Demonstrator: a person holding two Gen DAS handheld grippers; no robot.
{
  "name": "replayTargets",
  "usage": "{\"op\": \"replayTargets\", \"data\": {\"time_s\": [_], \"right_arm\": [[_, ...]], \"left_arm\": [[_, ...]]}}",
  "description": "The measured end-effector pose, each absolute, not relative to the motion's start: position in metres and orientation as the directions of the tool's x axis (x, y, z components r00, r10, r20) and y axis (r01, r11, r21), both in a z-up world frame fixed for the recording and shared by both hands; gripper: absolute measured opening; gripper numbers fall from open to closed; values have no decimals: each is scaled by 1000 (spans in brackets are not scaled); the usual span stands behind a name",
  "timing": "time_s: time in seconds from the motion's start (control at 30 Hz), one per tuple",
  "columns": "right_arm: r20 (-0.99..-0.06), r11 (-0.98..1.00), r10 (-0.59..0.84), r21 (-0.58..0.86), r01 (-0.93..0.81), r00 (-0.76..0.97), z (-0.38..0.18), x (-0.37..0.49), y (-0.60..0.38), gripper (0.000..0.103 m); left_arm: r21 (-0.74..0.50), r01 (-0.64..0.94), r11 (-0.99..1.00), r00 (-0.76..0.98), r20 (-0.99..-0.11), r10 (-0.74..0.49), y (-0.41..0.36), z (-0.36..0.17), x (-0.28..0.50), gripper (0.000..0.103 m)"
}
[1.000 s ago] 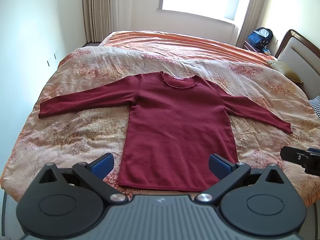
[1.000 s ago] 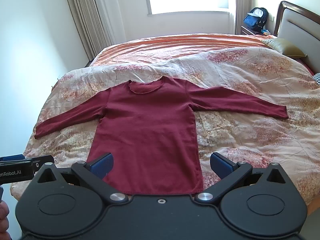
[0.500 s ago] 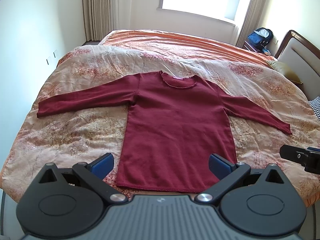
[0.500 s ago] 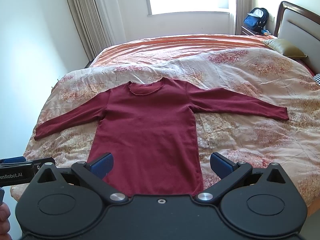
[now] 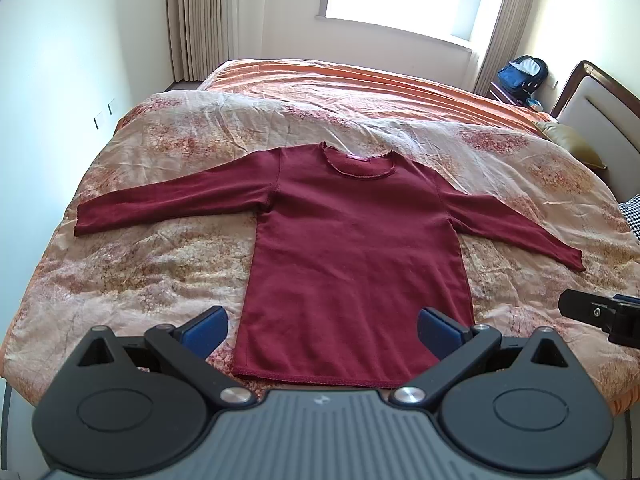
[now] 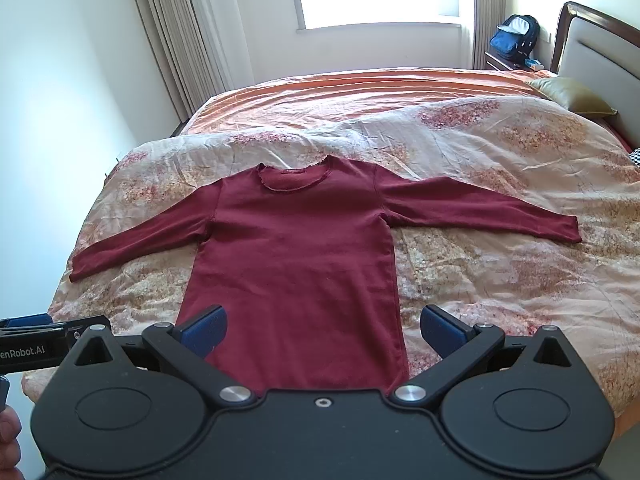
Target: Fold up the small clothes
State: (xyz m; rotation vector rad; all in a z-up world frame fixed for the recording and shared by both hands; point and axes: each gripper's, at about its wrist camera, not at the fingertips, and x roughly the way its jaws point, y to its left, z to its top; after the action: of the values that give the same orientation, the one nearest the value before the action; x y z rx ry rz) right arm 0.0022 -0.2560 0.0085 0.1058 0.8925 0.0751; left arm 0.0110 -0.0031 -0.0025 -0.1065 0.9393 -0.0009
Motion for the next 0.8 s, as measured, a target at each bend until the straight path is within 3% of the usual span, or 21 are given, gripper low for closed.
{"op": "replayTargets", "data": {"time_s": [0.8], "right_arm": [[-774, 992, 109, 126, -16, 624, 6, 10, -261, 103]], "left_arm": [[-93, -45, 995, 588, -808, -49, -7, -4, 15, 103]]}}
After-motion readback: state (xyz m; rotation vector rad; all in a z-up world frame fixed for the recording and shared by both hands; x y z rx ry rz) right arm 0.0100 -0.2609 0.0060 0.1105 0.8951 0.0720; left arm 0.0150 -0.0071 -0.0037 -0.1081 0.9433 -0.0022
